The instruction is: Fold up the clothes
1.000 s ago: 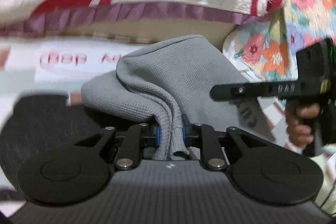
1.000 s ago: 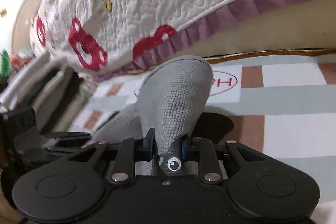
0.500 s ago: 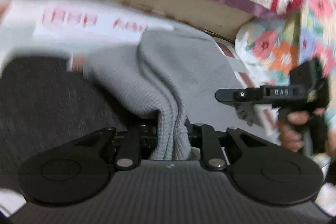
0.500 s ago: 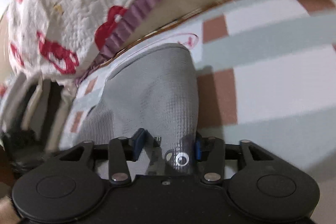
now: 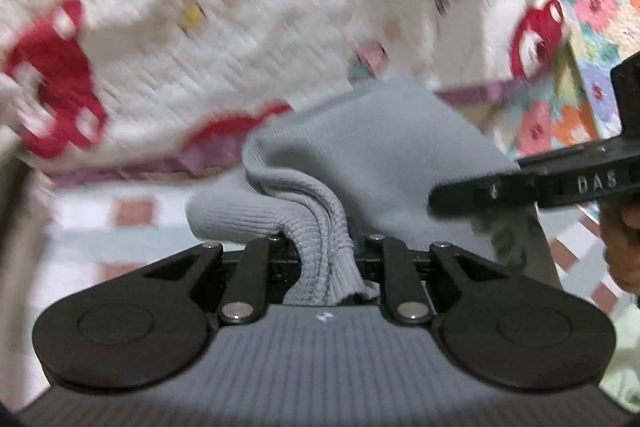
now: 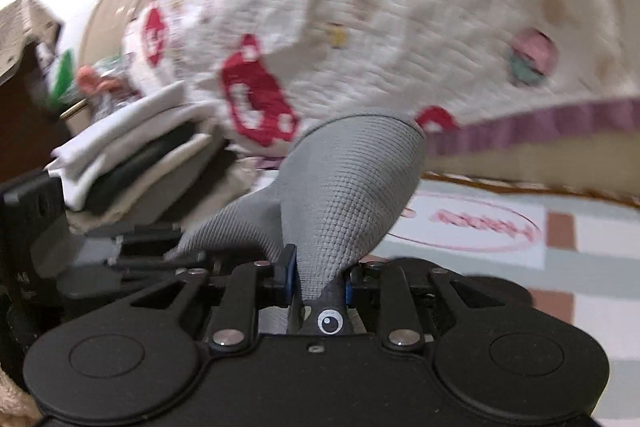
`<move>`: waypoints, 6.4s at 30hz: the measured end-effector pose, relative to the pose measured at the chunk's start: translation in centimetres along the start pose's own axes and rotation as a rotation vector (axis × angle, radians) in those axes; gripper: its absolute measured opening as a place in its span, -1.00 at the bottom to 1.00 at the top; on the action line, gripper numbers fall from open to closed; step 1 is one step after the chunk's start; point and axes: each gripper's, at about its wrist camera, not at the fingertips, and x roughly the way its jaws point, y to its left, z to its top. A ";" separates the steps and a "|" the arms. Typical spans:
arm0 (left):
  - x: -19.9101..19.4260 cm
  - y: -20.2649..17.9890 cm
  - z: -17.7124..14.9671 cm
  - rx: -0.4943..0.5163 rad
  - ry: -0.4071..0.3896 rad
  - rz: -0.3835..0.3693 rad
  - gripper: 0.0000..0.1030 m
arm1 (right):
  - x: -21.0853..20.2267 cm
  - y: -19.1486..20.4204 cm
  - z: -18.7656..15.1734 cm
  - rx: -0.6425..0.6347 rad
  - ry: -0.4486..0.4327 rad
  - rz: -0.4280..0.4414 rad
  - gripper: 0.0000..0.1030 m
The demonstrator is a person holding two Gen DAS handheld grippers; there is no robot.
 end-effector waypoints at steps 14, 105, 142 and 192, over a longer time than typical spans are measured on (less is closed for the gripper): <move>-20.8 11.2 10.7 0.063 -0.067 0.346 -0.70 | 1.5 17.5 11.0 -0.184 -0.102 0.416 -0.51; -15.3 31.6 9.7 -0.055 0.126 0.583 0.05 | 29.4 18.6 20.5 0.112 -0.034 0.254 -0.41; -22.2 24.7 8.2 -0.013 0.182 0.656 0.43 | 12.2 24.3 6.5 -0.241 -0.195 0.562 0.05; -18.3 -5.7 1.1 -0.238 0.241 0.782 1.00 | -6.7 13.0 -2.2 -0.197 -0.048 0.221 0.80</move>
